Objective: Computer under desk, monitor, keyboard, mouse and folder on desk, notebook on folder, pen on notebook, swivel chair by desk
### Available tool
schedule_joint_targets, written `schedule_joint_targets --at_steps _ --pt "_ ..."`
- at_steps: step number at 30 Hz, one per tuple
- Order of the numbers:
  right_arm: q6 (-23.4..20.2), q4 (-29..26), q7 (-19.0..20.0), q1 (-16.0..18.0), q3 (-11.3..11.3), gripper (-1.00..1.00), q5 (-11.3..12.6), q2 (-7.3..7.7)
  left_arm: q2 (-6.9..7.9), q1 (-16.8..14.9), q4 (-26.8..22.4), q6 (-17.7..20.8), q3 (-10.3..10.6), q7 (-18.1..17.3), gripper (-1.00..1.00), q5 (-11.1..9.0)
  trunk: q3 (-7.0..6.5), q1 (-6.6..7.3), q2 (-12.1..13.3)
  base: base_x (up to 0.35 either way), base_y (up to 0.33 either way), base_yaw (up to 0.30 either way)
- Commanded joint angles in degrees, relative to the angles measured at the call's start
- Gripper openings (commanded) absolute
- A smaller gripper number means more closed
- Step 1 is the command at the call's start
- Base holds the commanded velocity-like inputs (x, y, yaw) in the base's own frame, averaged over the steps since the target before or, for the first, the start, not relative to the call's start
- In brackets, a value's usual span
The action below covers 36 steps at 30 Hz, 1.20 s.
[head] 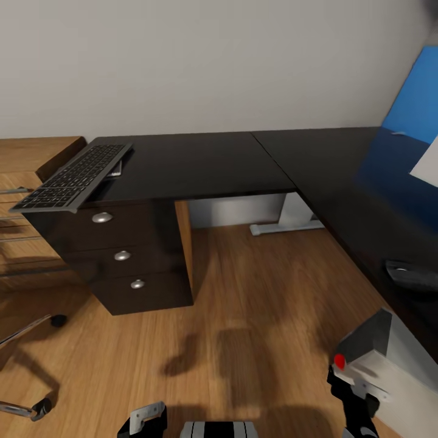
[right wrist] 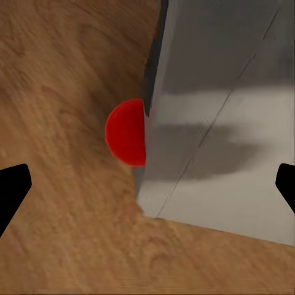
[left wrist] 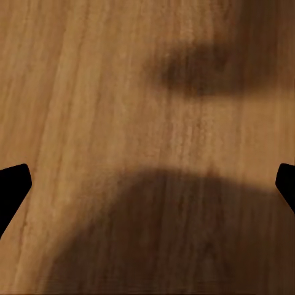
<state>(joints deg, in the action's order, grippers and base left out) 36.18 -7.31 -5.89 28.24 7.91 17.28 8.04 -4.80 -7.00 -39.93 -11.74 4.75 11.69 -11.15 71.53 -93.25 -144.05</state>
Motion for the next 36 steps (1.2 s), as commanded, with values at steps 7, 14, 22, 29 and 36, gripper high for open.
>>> schedule_joint_targets --at_steps 7,14,22,29,36 --pt "0.2 0.0 -0.1 0.1 -0.4 1.00 -0.2 3.02 0.05 0.0 0.0 -0.2 0.3 0.4 1.00 -0.5 0.03 0.00 0.0 0.191 0.000 0.000" --pt "0.1 0.0 -0.1 0.1 -0.4 1.00 -0.2 3.03 0.05 0.0 0.0 -0.3 0.3 0.4 1.00 -0.5 0.03 0.00 0.0 0.054 0.000 0.000" --pt "0.2 0.0 -0.1 0.1 -0.4 1.00 -0.2 3.04 0.05 0.0 0.0 -0.3 0.3 0.4 1.00 -0.6 0.03 0.00 0.0 0.007 0.000 0.000" --pt "0.1 0.0 -0.1 0.1 -0.4 1.00 -0.2 3.04 0.05 0.0 0.0 -0.3 0.3 0.4 1.00 -0.6 0.03 0.00 0.0 0.000 0.000 0.000" --pt "0.1 0.0 -0.1 0.1 -0.4 1.00 -0.2 3.04 0.05 0.0 0.0 -0.3 0.3 0.4 1.00 -0.6 0.03 0.00 0.0 -0.151 0.000 0.000"
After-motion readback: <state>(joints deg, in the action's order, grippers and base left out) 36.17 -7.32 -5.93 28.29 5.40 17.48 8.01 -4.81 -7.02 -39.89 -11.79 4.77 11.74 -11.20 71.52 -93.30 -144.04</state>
